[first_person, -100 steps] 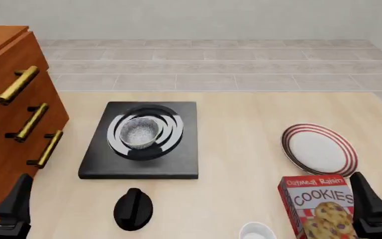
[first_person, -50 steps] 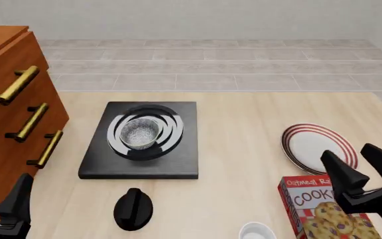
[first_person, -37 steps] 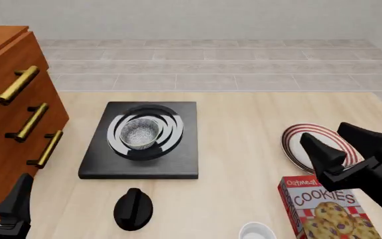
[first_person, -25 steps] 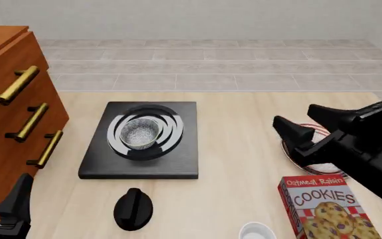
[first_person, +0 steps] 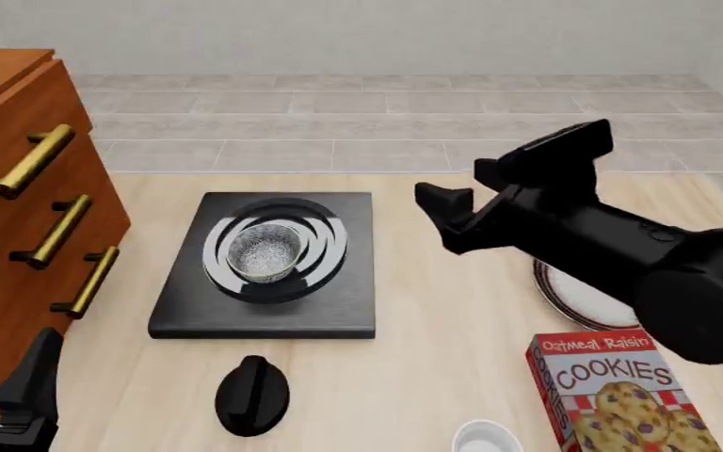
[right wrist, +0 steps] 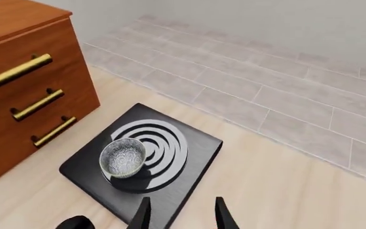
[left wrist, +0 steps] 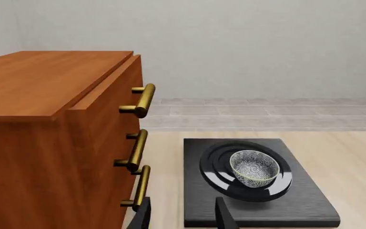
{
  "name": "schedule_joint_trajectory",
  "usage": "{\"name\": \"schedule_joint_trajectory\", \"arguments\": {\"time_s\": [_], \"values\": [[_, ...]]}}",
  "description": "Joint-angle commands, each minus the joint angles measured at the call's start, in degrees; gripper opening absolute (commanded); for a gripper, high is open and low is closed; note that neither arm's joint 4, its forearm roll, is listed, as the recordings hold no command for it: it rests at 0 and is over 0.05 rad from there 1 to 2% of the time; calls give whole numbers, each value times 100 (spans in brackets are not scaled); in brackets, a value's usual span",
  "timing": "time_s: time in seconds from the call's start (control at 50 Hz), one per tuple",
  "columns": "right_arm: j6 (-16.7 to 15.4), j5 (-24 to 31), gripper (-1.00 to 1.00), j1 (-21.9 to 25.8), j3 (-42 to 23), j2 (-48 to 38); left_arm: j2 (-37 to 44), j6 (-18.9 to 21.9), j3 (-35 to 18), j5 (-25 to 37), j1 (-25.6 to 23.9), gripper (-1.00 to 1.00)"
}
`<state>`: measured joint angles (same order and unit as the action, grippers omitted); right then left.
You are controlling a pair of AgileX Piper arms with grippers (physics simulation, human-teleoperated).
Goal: Pick the akita bowl on the stove and place it on the plate.
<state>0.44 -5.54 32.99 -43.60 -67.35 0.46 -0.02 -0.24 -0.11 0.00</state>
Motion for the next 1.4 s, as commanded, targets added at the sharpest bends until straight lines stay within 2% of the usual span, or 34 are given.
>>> {"name": "schedule_joint_trajectory", "arguments": {"time_s": [0.02,0.04,0.22,0.32,0.36,0.38,0.46,0.78,0.82,0.86,0.94,0.96,1.0,1.08,1.1,1.26,1.3,1.34,1.36,1.4], "values": [[105,41,100,317,-661,-806,1,-1,0,0,-1,100],[248,67,100,358,-750,-923,-4,3,0,0,0,100],[186,337,100,484,-1335,-1443,0,0,0,0,1,100],[272,611,100,642,-1744,-1769,-1,1,0,0,1,100],[374,709,100,563,-1871,-1880,1,-1,0,0,0,100],[263,764,100,553,-1949,-1957,-1,2,0,0,1,100],[236,875,100,545,-2096,-2203,-1,3,0,0,0,100],[520,865,100,765,-2577,-2990,1,-1,0,0,0,100],[108,811,100,838,-2632,-3030,-3,2,0,0,0,100],[346,858,100,854,-2712,-3146,-42,4,-23,71,10,100],[434,790,100,922,-2788,-3327,-42,4,-21,68,10,100],[280,807,100,1029,-2814,-3364,-42,4,-20,66,10,100],[498,761,100,997,-2871,-3468,-40,3,-5,50,10,100],[407,782,100,1033,-2972,-3631,-41,2,-14,61,10,100],[215,867,100,1029,-3086,-3778,-41,3,-13,60,10,100],[297,754,100,904,-3212,-4005,-39,4,-8,52,10,100],[11,527,100,756,-3154,-3976,-39,4,-9,53,10,100],[79,635,100,709,-3312,-4176,-39,4,-8,52,10,100],[276,577,100,681,-3319,-4189,-39,3,-9,53,9,100],[193,559,100,676,-3375,-4244,-40,3,-14,60,10,100]]}}
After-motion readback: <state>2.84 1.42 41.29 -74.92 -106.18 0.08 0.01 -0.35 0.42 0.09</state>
